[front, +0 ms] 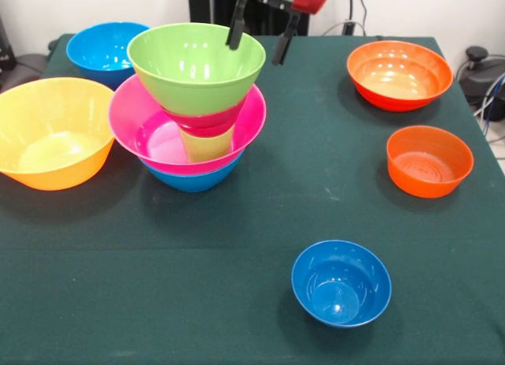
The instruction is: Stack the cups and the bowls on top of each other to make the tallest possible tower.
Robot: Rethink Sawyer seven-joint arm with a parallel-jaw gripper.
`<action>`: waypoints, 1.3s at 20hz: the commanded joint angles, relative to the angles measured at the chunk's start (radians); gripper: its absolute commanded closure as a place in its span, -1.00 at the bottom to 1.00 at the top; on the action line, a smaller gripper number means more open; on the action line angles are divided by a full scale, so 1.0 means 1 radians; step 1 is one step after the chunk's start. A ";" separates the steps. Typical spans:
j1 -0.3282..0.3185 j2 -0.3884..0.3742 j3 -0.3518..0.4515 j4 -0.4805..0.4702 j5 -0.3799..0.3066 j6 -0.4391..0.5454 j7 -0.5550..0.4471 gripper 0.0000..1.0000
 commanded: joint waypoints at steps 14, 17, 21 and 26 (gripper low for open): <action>-0.052 -0.107 0.204 -0.017 0.152 0.224 0.021 -1.00; -0.052 -0.072 0.214 -0.102 0.181 0.245 0.058 -1.00; -0.060 -0.039 0.209 -0.157 0.189 0.280 0.067 -1.00; -0.084 0.030 0.222 -0.187 0.197 0.230 0.058 -1.00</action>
